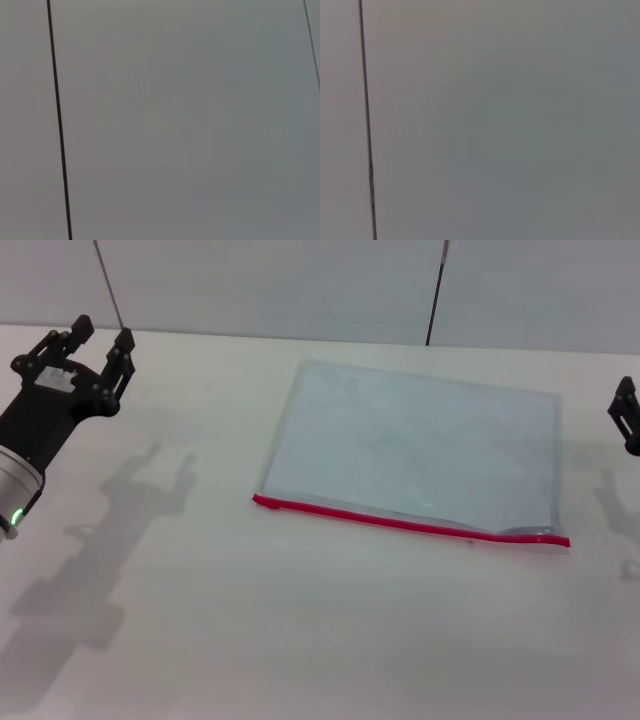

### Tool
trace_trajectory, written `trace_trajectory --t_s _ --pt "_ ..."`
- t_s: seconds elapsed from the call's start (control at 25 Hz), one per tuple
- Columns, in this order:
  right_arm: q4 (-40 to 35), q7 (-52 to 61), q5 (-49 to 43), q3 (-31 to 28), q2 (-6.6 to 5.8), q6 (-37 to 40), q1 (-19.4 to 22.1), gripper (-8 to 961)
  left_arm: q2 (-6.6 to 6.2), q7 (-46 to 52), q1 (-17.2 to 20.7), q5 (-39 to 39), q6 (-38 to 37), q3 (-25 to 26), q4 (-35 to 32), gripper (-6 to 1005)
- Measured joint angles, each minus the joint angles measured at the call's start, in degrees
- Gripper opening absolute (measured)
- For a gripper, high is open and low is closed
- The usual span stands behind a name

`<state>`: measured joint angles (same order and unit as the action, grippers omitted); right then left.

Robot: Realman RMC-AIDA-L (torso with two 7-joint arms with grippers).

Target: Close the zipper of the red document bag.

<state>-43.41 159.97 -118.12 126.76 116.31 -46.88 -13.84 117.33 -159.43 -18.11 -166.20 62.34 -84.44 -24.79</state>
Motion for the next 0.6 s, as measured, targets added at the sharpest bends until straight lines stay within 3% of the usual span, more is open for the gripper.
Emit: trace_trajectory --t_s 0.6 --pt "0.15 0.03 0.0 0.23 -0.09 -0.12 -0.08 868 0.02 -0.02 -0.52 -0.09 -0.46 0.07 0.39 486"
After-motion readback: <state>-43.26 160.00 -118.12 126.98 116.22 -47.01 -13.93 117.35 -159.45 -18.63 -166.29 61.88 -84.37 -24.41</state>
